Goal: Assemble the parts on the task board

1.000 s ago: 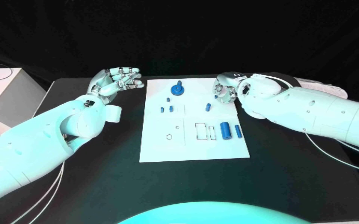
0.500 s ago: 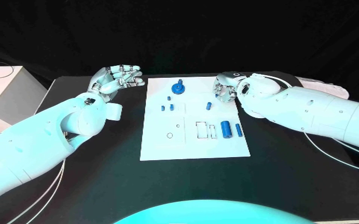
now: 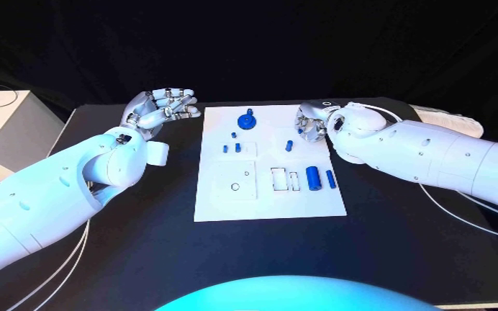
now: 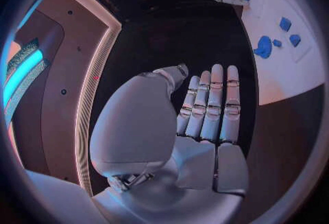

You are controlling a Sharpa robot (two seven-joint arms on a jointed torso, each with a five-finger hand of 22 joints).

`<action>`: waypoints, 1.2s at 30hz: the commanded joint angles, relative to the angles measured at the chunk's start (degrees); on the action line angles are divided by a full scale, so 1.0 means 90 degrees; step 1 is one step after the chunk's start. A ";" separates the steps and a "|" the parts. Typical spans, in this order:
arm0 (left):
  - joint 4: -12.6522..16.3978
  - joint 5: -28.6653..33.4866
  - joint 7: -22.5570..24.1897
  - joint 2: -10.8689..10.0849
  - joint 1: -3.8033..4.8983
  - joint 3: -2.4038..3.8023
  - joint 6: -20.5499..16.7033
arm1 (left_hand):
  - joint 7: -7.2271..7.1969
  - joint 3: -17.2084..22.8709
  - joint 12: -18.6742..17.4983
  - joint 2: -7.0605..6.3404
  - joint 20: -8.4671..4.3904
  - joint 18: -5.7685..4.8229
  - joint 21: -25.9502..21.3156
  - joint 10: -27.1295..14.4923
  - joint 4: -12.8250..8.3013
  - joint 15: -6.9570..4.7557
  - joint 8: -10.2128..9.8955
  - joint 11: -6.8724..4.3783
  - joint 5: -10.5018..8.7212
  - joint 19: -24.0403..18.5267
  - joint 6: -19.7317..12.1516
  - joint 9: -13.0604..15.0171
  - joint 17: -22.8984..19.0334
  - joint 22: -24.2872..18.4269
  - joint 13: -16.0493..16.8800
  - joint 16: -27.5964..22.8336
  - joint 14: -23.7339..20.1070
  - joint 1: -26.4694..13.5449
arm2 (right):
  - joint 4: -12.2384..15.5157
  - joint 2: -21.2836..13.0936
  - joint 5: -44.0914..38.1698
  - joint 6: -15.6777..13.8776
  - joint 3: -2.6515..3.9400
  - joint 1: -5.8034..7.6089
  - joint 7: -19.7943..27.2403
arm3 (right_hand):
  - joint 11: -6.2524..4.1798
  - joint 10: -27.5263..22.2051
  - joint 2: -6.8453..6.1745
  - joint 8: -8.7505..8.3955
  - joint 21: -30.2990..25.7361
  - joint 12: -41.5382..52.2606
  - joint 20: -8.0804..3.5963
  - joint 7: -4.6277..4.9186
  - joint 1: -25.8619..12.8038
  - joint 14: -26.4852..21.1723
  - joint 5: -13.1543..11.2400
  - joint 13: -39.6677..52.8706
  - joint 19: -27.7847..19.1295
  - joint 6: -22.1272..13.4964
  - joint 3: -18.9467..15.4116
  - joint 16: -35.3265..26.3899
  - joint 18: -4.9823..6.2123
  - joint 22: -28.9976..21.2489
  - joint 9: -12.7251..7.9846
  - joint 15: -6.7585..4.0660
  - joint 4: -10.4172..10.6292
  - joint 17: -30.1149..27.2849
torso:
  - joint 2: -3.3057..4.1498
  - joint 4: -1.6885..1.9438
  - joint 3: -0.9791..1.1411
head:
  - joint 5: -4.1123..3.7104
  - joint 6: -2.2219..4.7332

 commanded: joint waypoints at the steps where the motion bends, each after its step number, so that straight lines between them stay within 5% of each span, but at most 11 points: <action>1: 0.0029 -0.0030 0.0038 0.0000 0.0013 0.0006 0.0019 | 0.0117 0.0004 0.0037 -0.0013 0.0002 0.0078 0.0032 0.0009 -0.0016 -0.0010 0.0038 0.0000 0.0006 0.0046 -0.0017 -0.0002 0.0007 -0.0007 -0.0004 0.0042 -0.0031 0.0029 | 0.0003 0.0047 -0.0064 0.0154 -0.0027 -0.0067 0.0058 | 0.0020 -0.0059 -0.0006 0.0016 -0.0016 -0.0030 0.0005 0.0012 -0.0070 0.0157 -0.0034 -0.0011 0.0018 0.0037 0.0046 0.0029 -0.0054 -0.0016 0.0004 -0.0010 -0.0015 -0.0009 | 0.0000 0.0007 -0.0002 | 0.0000 -0.0023; 15: 0.0051 -0.0036 0.0027 -0.0024 0.0020 0.0006 0.0018 | 0.0117 0.0004 0.0037 -0.0013 0.0002 0.0078 0.0032 0.0009 -0.0016 -0.0010 0.0038 0.0000 0.0006 0.0046 -0.0017 -0.0002 0.0007 -0.0007 -0.0004 0.0042 -0.0031 0.0029 | -0.0012 0.0071 -0.0092 0.0286 -0.0040 -0.0162 0.0030 | 0.0035 -0.0118 -0.0036 0.0028 -0.0043 -0.0060 0.0017 0.0015 -0.0109 0.0148 -0.0075 -0.0007 -0.0002 0.0037 0.0072 0.0025 -0.0052 -0.0032 0.0004 0.0007 -0.0005 -0.0027 | -0.0009 -0.0012 0.0004 | 0.0004 -0.0063; 29: 0.0058 -0.0046 0.0022 -0.0024 0.0022 0.0006 0.0017 | 0.0117 0.0004 0.0037 -0.0013 0.0002 0.0078 0.0032 0.0009 -0.0016 -0.0010 0.0038 0.0000 0.0006 0.0046 -0.0017 -0.0002 0.0007 -0.0007 -0.0004 0.0042 -0.0031 0.0029 | 0.0008 0.0093 -0.0228 -0.0029 -0.0051 -0.0255 -0.0210 | -0.0088 0.0244 0.0423 0.0290 0.0035 0.0029 -0.0052 -0.0098 -0.0027 0.0146 -0.0205 0.0021 0.0032 0.0285 0.0488 0.0024 -0.0060 0.0075 0.0147 -0.0092 -0.0055 -0.0076 | -0.0013 -0.0014 0.0002 | -0.0004 -0.0086; 36: 0.0056 -0.0048 0.0020 -0.0023 0.0022 0.0006 0.0016 | 0.0117 0.0004 0.0037 -0.0013 0.0002 0.0078 0.0032 0.0009 -0.0016 -0.0010 0.0038 0.0000 0.0006 0.0046 -0.0017 -0.0002 0.0007 -0.0007 -0.0004 0.0042 -0.0031 0.0029 | 0.0022 0.0096 -0.0363 -0.0328 -0.0051 -0.0275 -0.0402 | -0.0119 0.0360 0.0450 0.0360 0.0076 0.0039 -0.0076 -0.0124 -0.0022 0.0149 -0.0195 0.0028 0.0050 0.0313 0.0611 0.0025 -0.0068 0.0124 0.0200 -0.0118 -0.0125 -0.0083 | -0.0017 -0.0014 -0.0002 | -0.0015 -0.0079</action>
